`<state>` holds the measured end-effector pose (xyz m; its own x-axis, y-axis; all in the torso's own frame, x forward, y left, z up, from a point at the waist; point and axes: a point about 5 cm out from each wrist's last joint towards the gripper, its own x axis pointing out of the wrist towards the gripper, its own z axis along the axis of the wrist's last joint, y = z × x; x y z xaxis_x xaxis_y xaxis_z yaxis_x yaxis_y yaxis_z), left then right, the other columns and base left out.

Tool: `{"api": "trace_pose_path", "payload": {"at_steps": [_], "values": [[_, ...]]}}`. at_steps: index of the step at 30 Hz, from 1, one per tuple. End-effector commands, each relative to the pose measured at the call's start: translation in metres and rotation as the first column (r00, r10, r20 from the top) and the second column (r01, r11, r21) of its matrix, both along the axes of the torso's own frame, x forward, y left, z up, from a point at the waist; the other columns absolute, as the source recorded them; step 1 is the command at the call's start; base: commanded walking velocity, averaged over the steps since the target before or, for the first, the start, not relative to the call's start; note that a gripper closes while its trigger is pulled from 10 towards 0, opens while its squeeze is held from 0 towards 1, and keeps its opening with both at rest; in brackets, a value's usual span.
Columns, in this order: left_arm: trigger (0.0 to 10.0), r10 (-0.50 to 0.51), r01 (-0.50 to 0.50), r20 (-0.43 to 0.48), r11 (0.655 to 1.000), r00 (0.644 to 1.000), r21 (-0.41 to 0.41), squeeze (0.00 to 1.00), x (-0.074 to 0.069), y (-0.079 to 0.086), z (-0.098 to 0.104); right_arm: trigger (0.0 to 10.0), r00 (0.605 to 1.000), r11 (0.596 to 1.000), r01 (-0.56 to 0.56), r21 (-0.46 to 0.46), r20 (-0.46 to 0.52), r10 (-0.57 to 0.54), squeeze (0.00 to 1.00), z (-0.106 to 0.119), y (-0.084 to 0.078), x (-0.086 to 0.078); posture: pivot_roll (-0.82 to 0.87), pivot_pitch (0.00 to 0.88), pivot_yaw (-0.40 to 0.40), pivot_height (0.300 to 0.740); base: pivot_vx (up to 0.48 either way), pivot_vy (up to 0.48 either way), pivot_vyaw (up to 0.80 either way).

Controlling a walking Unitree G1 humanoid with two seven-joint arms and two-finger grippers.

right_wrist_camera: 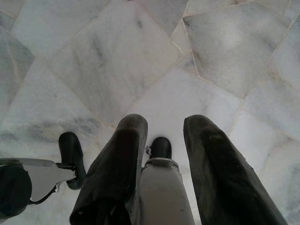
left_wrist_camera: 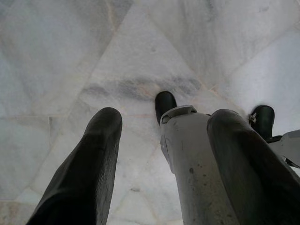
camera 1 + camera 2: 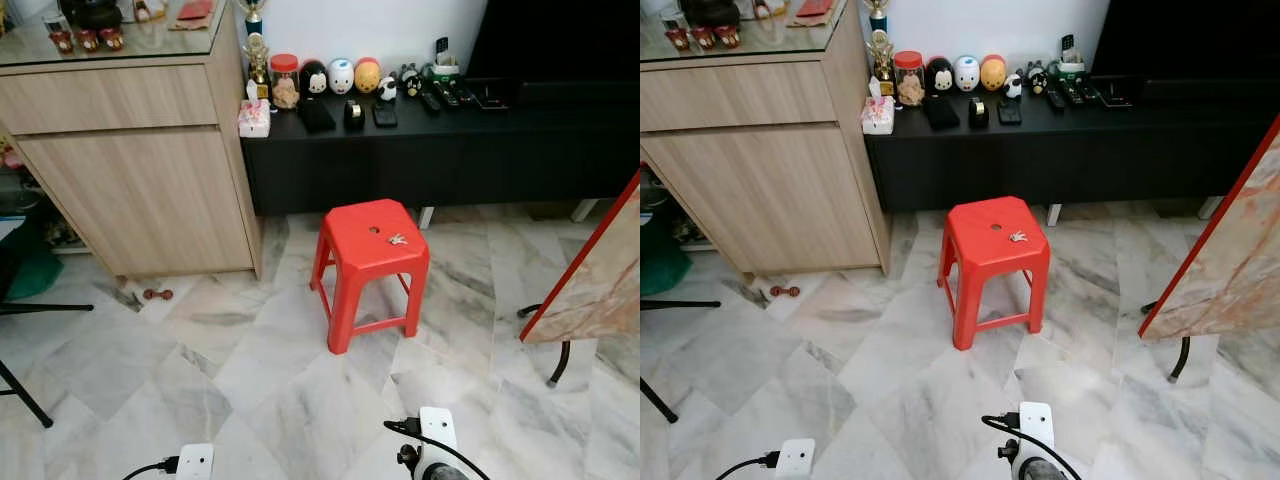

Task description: Hang keys on a hook

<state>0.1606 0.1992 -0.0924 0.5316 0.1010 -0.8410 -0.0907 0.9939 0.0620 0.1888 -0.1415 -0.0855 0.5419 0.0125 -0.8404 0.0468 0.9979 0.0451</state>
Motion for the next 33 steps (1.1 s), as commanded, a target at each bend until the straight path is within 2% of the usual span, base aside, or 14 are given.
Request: {"api": "trace_pose_path", "payload": {"at_steps": [1,33], "values": [[10.0,-0.025,0.025,-0.023,1.0,0.999,0.009,0.0,-0.0047,0.0004,-0.002,10.0,1.0,1.0,0.013,0.002,-0.002,-0.013,0.0,-0.001,-0.0011,-0.0022,-0.08,0.051,-0.015,0.74,0.24,0.0,0.0],[10.0,-0.025,0.025,-0.024,1.0,0.999,0.011,0.0,-0.0048,0.0005,-0.002,10.0,1.0,1.0,0.004,-0.015,-0.009,-0.004,0.0,-0.0013,-0.0022,-0.0026,-0.08,0.054,-0.015,0.74,0.274,0.0,-0.03]]}}
